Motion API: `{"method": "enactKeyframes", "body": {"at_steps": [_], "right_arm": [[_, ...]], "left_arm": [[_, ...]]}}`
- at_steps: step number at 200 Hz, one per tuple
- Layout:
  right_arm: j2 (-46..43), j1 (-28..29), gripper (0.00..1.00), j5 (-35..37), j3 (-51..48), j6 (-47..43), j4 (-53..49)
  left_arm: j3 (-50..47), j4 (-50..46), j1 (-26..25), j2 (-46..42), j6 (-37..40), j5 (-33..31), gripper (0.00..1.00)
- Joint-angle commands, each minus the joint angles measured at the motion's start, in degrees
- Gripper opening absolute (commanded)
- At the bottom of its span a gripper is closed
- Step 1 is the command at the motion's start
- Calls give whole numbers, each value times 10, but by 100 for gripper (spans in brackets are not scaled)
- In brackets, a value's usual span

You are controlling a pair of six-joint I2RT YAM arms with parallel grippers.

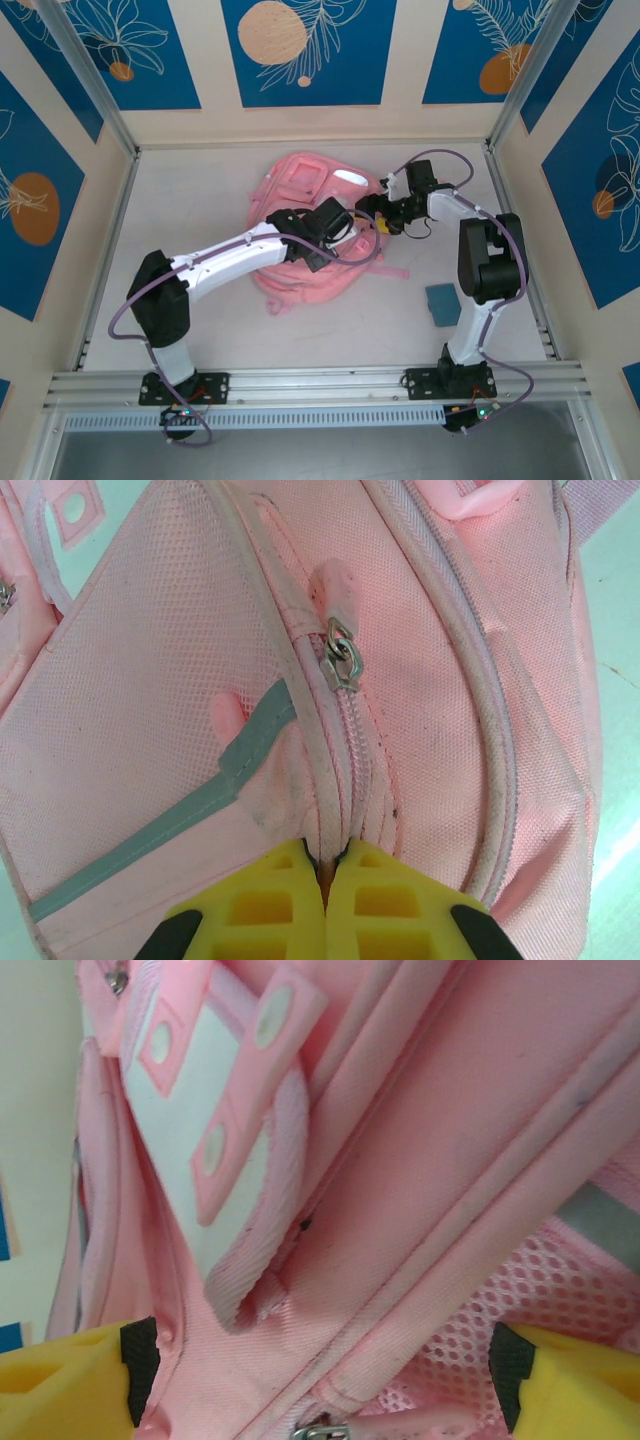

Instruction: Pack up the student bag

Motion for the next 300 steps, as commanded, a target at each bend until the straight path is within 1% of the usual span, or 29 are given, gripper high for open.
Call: {"method": "enactKeyframes", "body": {"at_steps": [1,10,21,48,67,114,140,153,165,189,220,257,277,300], "right_arm": [[-10,4,87,-86,-14,-25,-14],[-17,4,86,-112,-25,-24,-8],[-30,5,84,-117,-38,-18,-5],[-64,4,81,-93,-74,-10,2],[-78,4,75,-83,-89,-20,1],[-73,9,52,-62,-84,-36,-6],[-64,12,41,-33,-78,-51,-15],[-60,13,34,-17,-75,-59,-19],[-58,13,24,-9,-73,-69,-22],[-68,16,16,48,-72,-71,-24],[-99,30,8,141,-62,-72,-28],[-120,53,5,228,-44,-88,-53],[-125,67,5,294,-37,-101,-66],[-127,84,5,334,-31,-130,-78]], "left_arm": [[1,13,5,-20,-3,-20,0],[2,13,5,-19,-2,-20,0],[2,13,5,-20,-2,-21,0],[-2,14,7,-20,-3,-28,0],[-3,15,7,-19,-6,-31,0],[-2,18,8,-19,-4,-28,0],[-2,18,9,-18,-5,-24,0],[-2,18,9,-18,-5,-24,0],[-1,18,9,-17,-5,-24,0],[-2,17,10,-16,-5,-25,0],[-8,24,9,-17,-2,-31,0],[-11,29,10,-15,5,-31,0],[-17,35,10,-18,11,-25,0],[-25,44,10,-25,18,-17,0]]}}
